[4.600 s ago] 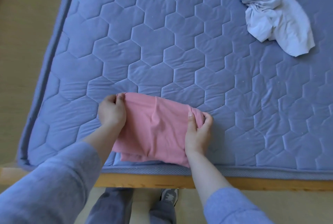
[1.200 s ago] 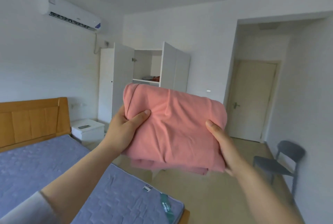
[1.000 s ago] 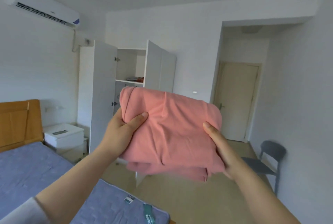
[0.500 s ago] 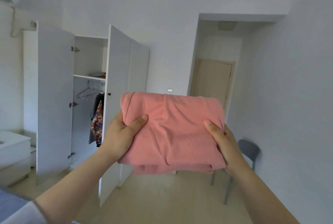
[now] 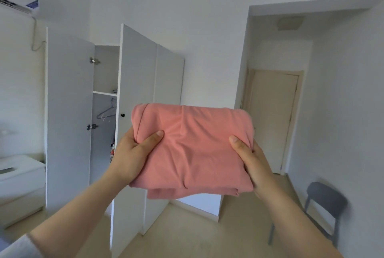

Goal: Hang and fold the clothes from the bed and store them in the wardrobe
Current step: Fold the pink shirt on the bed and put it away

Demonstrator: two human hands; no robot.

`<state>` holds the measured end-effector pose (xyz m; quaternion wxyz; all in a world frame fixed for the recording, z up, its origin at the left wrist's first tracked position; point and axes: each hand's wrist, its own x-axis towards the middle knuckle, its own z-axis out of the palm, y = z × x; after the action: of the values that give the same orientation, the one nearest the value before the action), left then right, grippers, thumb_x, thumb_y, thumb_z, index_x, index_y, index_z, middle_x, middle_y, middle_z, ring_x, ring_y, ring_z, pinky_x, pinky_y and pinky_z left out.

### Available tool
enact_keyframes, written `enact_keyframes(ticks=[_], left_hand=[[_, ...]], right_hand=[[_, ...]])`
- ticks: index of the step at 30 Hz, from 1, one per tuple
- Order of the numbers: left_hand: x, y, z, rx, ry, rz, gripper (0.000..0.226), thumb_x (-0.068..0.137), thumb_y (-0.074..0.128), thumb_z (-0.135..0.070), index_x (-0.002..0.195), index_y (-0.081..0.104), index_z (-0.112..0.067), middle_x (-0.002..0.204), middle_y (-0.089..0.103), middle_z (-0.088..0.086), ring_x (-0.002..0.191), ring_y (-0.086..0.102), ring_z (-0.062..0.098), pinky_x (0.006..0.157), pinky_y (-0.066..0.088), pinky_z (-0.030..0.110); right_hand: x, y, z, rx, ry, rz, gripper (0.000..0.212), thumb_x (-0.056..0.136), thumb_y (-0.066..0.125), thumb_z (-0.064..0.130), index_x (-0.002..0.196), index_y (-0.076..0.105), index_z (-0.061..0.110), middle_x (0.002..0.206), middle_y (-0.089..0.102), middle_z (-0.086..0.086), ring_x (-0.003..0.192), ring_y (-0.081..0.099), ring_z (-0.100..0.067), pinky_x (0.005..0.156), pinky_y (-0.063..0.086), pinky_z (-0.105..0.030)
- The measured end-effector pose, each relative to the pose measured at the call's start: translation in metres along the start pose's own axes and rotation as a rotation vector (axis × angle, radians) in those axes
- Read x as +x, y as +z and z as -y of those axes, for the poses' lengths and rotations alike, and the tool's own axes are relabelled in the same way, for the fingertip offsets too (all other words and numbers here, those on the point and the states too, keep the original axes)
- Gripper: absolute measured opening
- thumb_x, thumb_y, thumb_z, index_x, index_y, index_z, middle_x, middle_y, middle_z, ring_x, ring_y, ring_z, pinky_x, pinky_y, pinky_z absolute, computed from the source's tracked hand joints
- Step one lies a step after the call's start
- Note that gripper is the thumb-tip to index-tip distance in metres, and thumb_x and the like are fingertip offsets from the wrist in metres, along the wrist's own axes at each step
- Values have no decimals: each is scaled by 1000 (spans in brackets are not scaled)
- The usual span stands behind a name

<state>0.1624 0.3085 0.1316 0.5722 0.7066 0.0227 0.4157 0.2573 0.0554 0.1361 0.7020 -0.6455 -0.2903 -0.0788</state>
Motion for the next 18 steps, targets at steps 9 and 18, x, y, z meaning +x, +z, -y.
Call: enact_keyframes(ticks=[9, 18], left_hand=[[110, 38, 84, 2, 23, -31, 30, 80, 74, -45, 105, 66, -32, 94, 71, -24, 84, 65, -8, 72, 46, 18], [215, 59, 157, -19, 19, -69, 30, 82, 72, -40, 109, 67, -27, 93, 73, -18, 82, 66, -7, 62, 47, 7]], right_hand=[[124, 11, -79, 10, -28, 46, 63, 61, 73, 68, 114, 62, 37, 108, 72, 18, 99, 68, -2, 73, 53, -14], [243, 38, -137, -12, -33, 101, 61, 61, 72, 69, 113, 62, 40, 109, 71, 18, 100, 68, -2, 78, 53, -18]])
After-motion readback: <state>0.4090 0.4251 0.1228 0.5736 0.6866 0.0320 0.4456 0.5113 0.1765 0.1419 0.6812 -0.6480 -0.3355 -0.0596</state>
